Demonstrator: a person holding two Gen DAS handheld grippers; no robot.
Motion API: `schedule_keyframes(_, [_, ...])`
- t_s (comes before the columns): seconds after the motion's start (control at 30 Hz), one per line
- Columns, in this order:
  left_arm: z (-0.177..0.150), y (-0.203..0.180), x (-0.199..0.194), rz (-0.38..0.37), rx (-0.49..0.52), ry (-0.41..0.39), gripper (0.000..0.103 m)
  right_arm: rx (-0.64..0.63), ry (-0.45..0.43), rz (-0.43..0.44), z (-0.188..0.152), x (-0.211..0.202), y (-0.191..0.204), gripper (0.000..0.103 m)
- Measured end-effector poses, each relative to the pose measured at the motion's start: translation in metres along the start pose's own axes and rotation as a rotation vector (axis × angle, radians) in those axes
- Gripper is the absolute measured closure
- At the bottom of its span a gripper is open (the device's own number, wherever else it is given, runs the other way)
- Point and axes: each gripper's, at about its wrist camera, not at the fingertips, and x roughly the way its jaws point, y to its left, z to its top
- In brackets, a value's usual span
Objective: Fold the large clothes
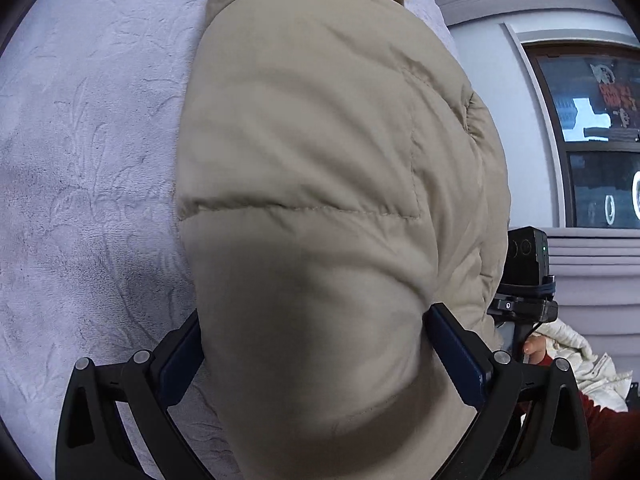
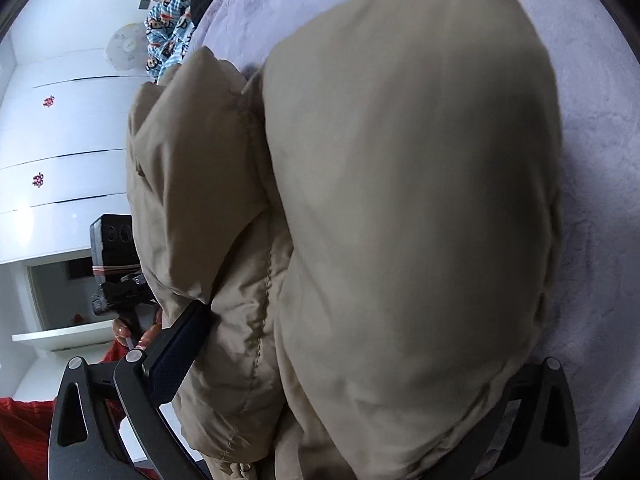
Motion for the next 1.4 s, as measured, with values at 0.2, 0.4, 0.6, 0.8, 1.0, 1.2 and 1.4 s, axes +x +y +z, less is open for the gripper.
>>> schedule_keyframes(0.2, [0.002, -0.026, 0.007, 0.108, 0.015, -0.017, 0.001, 0.071, -0.004, 0.015, 0.003, 0.012, -0.008, 0.0])
schedule_keyframes(0.4, [-0.003, -0.058, 0.008, 0.199, 0.046, -0.061, 0.01, 0.062, -0.002, -0.023, 0.009, 0.017, 0.002, 0.0])
schedule_keyframes(0.6, [-0.021, -0.081, -0.007, 0.253, 0.105, -0.122, 0.028, 0.07, -0.02, -0.023, 0.01, 0.018, 0.014, 0.011])
schedule_keyframes(0.8, [-0.039, -0.086, -0.036, 0.25, 0.141, -0.152, 0.032, 0.007, -0.052, 0.015, 0.003, -0.001, 0.027, 0.043])
schedule_keyframes(1.0, [-0.05, -0.091, -0.069, 0.269, 0.147, -0.215, 0.032, -0.05, -0.079, 0.067, 0.002, -0.007, 0.056, 0.045])
schedule_keyframes(1.2, [-0.048, -0.065, -0.121, 0.261, 0.136, -0.289, 0.032, -0.105, -0.09, 0.073, 0.01, 0.014, 0.1, 0.045])
schedule_keyframes(1.4, [-0.036, -0.01, -0.179, 0.262, 0.144, -0.332, 0.032, -0.166, -0.12, 0.057, 0.015, 0.054, 0.155, 0.045])
